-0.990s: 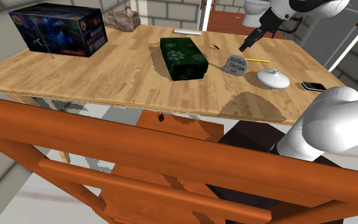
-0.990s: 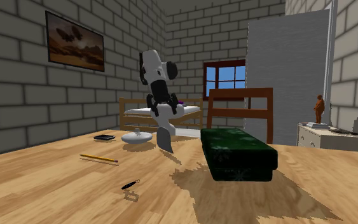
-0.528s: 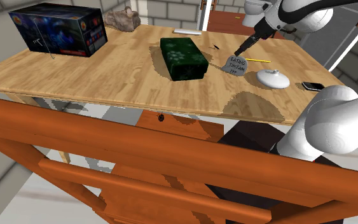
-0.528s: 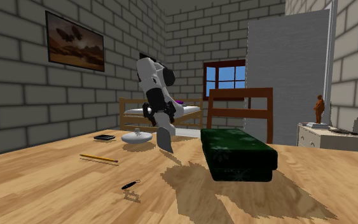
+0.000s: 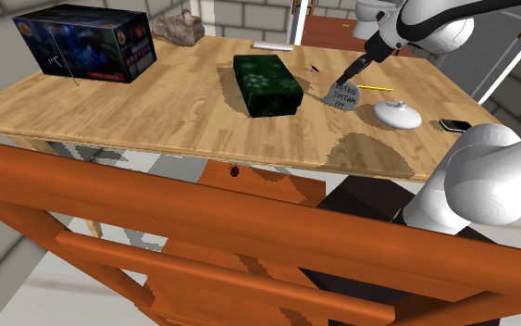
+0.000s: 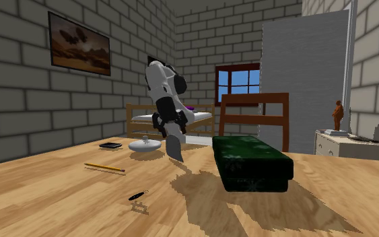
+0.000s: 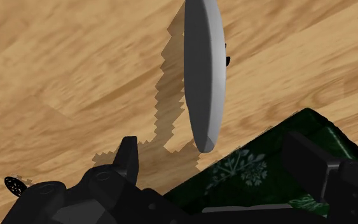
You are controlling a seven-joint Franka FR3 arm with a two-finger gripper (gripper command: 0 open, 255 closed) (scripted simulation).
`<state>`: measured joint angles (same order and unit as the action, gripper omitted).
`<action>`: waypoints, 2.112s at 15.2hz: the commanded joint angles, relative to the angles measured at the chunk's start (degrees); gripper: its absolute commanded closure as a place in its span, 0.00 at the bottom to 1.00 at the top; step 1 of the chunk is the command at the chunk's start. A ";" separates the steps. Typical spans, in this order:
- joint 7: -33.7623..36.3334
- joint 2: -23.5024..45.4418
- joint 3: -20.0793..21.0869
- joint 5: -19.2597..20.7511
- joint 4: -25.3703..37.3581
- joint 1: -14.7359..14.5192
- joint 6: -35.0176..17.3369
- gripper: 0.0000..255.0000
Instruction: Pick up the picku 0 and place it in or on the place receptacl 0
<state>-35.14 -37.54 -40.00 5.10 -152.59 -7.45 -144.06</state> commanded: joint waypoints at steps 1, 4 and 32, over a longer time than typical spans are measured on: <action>-0.01 0.02 -0.01 -0.01 -0.01 -0.01 -0.03 0.00; 0.00 0.01 -0.01 0.00 0.00 -0.01 -0.01 1.00; 4.56 -4.06 6.44 -0.31 11.93 1.23 15.97 1.00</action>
<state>-30.84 -41.61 -33.88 4.91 -141.49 -6.13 -128.92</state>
